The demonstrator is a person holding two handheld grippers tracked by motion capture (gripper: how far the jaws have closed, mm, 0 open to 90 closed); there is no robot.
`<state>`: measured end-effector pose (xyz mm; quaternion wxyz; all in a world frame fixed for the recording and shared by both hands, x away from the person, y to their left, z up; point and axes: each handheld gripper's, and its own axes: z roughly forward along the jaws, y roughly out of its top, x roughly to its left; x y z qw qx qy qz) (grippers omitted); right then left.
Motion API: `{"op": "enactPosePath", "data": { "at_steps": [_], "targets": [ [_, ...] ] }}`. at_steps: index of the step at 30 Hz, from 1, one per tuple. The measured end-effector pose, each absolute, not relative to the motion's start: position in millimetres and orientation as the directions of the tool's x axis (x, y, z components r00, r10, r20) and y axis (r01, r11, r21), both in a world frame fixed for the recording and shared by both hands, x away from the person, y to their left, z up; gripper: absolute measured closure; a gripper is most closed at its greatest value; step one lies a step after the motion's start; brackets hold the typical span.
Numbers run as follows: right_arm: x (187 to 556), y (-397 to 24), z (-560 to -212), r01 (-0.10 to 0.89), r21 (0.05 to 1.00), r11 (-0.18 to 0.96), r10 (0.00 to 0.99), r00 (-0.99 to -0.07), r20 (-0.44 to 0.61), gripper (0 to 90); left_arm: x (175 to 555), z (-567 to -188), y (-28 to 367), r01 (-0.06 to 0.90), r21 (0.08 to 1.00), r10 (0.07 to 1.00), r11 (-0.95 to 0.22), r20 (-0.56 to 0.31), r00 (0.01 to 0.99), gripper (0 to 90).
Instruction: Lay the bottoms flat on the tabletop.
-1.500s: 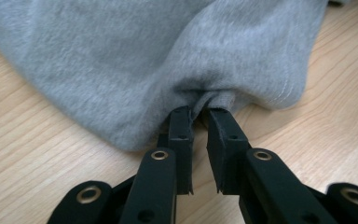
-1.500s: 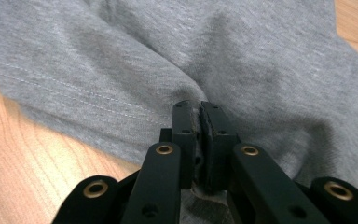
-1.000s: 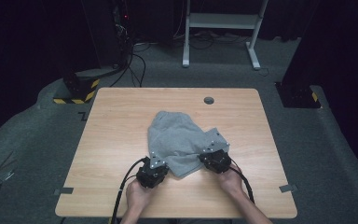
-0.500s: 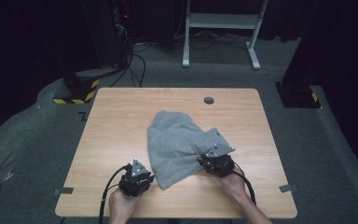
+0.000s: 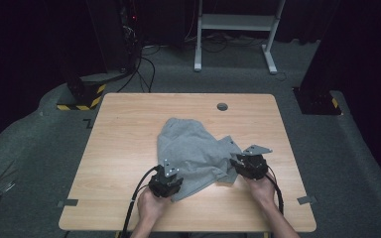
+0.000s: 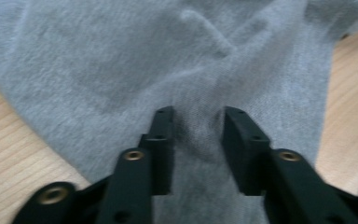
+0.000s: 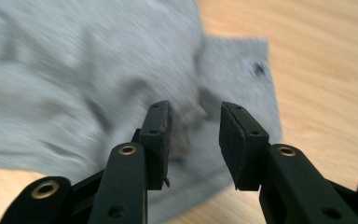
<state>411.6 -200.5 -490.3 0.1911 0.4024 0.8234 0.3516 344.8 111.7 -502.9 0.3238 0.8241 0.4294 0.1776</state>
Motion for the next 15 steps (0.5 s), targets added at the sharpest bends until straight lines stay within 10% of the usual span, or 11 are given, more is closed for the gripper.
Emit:
{"op": "enactPosePath", "data": {
  "at_steps": [5,15],
  "targets": [
    [416,-199,-501,0.543,0.697,0.468,0.790,-0.611,-0.054,67.6,343,-506,120,0.604,0.650,0.812,-0.460,0.034,0.582,87.6],
    [403,-194,-508,0.519,0.644,0.562,0.705,-0.708,-0.045,77.6,332,-504,156,0.637,0.621,0.842,-0.457,0.072,0.534,88.9]
  ]
}}
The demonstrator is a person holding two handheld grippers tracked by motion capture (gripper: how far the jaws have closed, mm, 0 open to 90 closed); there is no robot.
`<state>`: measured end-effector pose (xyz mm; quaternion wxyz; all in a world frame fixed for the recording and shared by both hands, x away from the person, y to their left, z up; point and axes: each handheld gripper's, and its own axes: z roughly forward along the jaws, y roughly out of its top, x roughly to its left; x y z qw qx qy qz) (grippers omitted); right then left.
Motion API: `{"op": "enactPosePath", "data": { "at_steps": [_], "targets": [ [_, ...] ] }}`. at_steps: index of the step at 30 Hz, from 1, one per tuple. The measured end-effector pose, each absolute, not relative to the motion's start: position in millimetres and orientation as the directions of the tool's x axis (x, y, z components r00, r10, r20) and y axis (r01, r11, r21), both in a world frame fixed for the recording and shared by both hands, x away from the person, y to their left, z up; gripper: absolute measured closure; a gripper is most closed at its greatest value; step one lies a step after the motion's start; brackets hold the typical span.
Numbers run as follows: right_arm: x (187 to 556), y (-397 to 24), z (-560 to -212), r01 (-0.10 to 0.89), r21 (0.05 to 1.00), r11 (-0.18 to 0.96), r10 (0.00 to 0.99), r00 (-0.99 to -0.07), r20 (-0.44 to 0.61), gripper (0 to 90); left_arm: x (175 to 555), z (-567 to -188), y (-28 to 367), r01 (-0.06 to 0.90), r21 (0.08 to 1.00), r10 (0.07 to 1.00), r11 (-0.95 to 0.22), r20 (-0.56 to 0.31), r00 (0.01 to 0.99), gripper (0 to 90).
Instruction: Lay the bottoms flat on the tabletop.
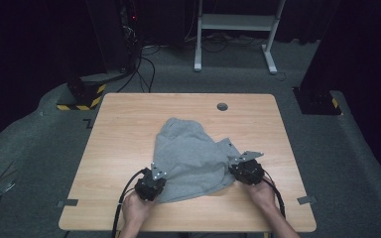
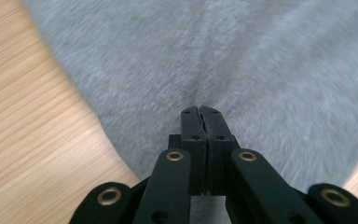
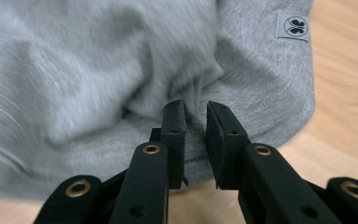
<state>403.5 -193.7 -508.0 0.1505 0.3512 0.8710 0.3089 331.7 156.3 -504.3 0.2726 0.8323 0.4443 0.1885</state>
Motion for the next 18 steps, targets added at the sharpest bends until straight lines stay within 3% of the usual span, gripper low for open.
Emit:
{"op": "enactPosePath", "data": {
  "at_steps": [3,8,11,13,17,18],
  "targets": [
    [398,-197,-505,0.499,0.657,0.566,0.697,-0.715,-0.058,75.7,331,-501,163,0.641,0.636,0.859,-0.430,0.069,0.507,87.8],
    [409,-202,-494,0.522,0.706,0.478,0.759,-0.650,-0.033,68.0,340,-492,149,0.610,0.694,0.863,-0.383,0.034,0.504,57.4],
    [417,-193,-494,0.525,0.699,0.486,0.760,-0.649,-0.041,66.8,349,-498,137,0.606,0.695,0.859,-0.387,0.032,0.511,50.9],
    [422,-188,-497,0.533,0.689,0.491,0.758,-0.652,-0.036,69.5,354,-506,132,0.623,0.682,0.865,-0.383,0.028,0.501,47.9],
    [423,-183,-505,0.516,0.665,0.540,0.729,-0.681,-0.063,87.3,356,-516,137,0.640,0.691,0.883,-0.337,-0.004,0.469,43.4],
    [421,-184,-506,0.513,0.663,0.545,0.725,-0.686,-0.064,88.2,356,-517,140,0.638,0.698,0.889,-0.324,-0.007,0.459,43.3]
  ]
}}
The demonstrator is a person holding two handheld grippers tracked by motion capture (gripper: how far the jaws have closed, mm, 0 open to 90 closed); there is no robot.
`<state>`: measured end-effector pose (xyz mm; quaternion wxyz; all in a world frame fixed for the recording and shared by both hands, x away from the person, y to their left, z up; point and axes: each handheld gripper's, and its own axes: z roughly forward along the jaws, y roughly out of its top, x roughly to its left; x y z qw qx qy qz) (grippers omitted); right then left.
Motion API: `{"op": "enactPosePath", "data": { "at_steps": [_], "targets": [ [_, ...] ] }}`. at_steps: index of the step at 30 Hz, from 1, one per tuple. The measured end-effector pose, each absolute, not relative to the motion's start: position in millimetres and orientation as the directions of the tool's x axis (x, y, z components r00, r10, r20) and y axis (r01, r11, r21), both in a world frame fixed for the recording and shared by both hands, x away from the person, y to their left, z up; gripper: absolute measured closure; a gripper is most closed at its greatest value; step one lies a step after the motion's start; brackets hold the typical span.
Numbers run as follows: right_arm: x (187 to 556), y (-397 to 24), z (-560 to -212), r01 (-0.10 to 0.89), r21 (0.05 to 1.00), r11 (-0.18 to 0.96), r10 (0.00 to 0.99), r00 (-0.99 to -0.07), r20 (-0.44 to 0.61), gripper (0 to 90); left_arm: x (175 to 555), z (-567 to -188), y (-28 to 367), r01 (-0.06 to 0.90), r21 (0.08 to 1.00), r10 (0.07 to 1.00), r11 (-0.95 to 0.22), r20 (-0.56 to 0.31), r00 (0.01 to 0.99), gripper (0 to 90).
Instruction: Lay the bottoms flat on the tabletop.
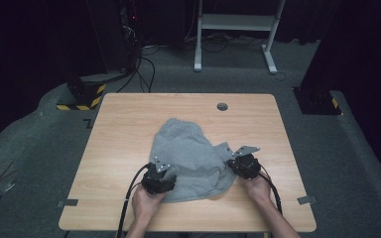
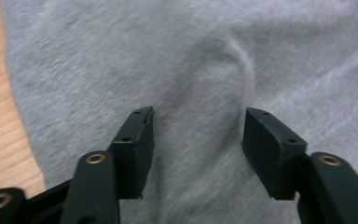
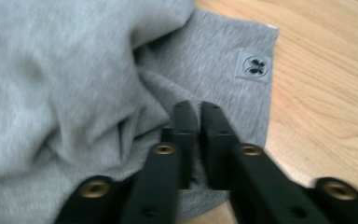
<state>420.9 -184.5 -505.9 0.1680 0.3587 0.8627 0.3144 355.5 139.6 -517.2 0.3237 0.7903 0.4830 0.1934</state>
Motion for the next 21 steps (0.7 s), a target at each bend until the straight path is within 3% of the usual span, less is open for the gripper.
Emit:
{"op": "enactPosePath", "data": {
  "at_steps": [10,17,21],
  "targets": [
    [381,-228,-492,0.502,0.685,0.528,0.725,-0.686,-0.056,87.8,348,-527,150,0.584,0.761,0.898,-0.283,-0.003,0.439,41.8],
    [403,-213,-479,0.505,0.712,0.487,0.761,-0.646,-0.063,66.5,348,-527,150,0.583,0.762,0.899,-0.282,-0.003,0.438,41.8],
    [435,-184,-490,0.546,0.657,0.520,0.763,-0.642,-0.071,57.9,348,-527,150,0.583,0.762,0.899,-0.283,-0.002,0.438,41.8]
  ]
}}
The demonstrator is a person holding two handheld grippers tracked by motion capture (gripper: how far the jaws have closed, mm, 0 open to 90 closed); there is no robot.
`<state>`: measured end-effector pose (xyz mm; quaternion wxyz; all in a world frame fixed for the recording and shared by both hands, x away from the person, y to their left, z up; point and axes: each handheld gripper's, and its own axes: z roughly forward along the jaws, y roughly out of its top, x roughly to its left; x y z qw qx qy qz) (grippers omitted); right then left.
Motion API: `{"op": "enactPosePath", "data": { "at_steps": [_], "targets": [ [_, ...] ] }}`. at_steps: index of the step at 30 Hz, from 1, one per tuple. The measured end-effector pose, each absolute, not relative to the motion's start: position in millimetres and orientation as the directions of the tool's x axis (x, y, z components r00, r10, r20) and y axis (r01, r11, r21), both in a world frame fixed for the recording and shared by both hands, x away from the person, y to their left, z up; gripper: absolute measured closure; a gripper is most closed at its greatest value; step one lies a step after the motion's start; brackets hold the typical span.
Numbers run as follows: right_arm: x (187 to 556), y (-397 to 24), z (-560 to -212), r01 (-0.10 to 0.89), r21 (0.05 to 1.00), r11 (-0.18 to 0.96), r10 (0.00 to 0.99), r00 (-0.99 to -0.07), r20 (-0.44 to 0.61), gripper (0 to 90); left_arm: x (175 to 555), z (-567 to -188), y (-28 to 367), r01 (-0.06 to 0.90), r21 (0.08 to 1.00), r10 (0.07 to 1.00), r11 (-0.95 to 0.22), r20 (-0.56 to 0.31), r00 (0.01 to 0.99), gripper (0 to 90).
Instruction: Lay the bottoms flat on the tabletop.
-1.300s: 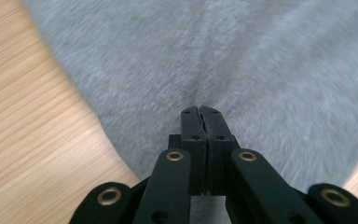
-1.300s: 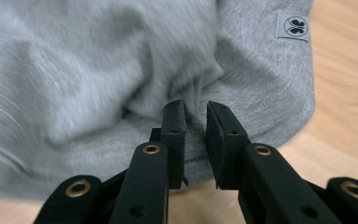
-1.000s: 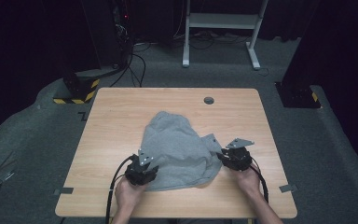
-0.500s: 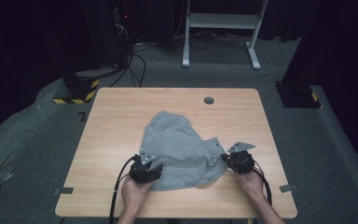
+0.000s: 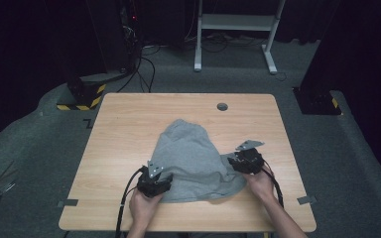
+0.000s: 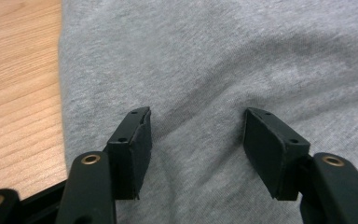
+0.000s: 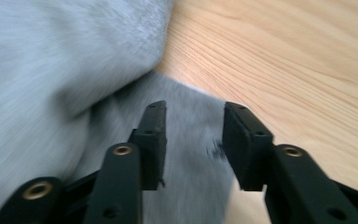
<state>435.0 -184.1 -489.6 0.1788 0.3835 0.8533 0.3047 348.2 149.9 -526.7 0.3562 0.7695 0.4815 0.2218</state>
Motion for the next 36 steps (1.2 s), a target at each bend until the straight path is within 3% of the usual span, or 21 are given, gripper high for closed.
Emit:
{"op": "enactPosePath", "data": {
  "at_steps": [2,3,5,6,9,13,18,19,21,22,23,31,32,34,35,36],
  "targets": [
    [445,-174,-499,0.568,0.627,0.532,0.760,-0.647,-0.059,58.4,348,-527,150,0.583,0.762,0.899,-0.283,-0.001,0.438,41.7],
    [449,-170,-504,0.573,0.604,0.554,0.748,-0.661,-0.059,64.3,348,-527,150,0.583,0.762,0.899,-0.283,-0.001,0.438,41.7],
    [448,-170,-506,0.561,0.612,0.557,0.732,-0.680,-0.042,84.6,348,-527,150,0.583,0.761,0.899,-0.283,-0.001,0.438,41.7],
    [447,-170,-505,0.555,0.596,0.580,0.724,-0.687,-0.065,88.5,348,-527,150,0.583,0.761,0.899,-0.283,-0.001,0.438,41.7],
    [441,-180,-498,0.524,0.593,0.612,0.723,-0.673,-0.152,89.8,348,-527,150,0.583,0.761,0.899,-0.283,-0.001,0.438,41.8],
    [439,-216,-482,0.557,0.667,0.495,0.808,-0.578,-0.117,89.8,348,-527,150,0.583,0.762,0.899,-0.283,-0.001,0.438,42.0],
    [442,-242,-486,0.611,0.654,0.445,0.858,-0.501,-0.116,89.2,348,-527,150,0.583,0.762,0.899,-0.283,-0.001,0.438,42.2],
    [440,-248,-488,0.635,0.648,0.420,0.874,-0.475,-0.102,85.3,348,-527,150,0.583,0.762,0.899,-0.283,-0.001,0.438,42.2],
    [435,-243,-484,0.613,0.670,0.419,0.871,-0.480,-0.106,75.6,348,-527,150,0.583,0.762,0.899,-0.283,-0.001,0.438,42.3],
    [435,-243,-484,0.613,0.670,0.419,0.871,-0.480,-0.106,75.6,348,-527,150,0.583,0.762,0.899,-0.283,-0.001,0.438,42.2],
    [432,-227,-478,0.579,0.693,0.429,0.843,-0.532,-0.078,68.2,348,-527,150,0.583,0.762,0.899,-0.283,-0.001,0.437,42.3],
    [446,-175,-504,0.613,0.602,0.512,0.779,-0.627,-0.025,58.7,348,-527,150,0.582,0.762,0.900,-0.283,0.001,0.436,42.2],
    [445,-176,-505,0.604,0.618,0.503,0.777,-0.630,-0.016,59.8,348,-527,150,0.582,0.762,0.900,-0.283,0.001,0.436,42.2],
    [442,-177,-505,0.599,0.612,0.516,0.762,-0.647,-0.009,73.1,348,-527,150,0.582,0.762,0.900,-0.283,0.001,0.436,42.2],
    [440,-177,-503,0.579,0.591,0.562,0.748,-0.661,-0.063,85.7,348,-527,150,0.583,0.762,0.900,-0.284,0.001,0.437,42.2],
    [439,-177,-503,0.554,0.578,0.599,0.730,-0.675,-0.110,89.2,348,-527,150,0.583,0.762,0.900,-0.283,0.000,0.437,42.2]
  ]
}}
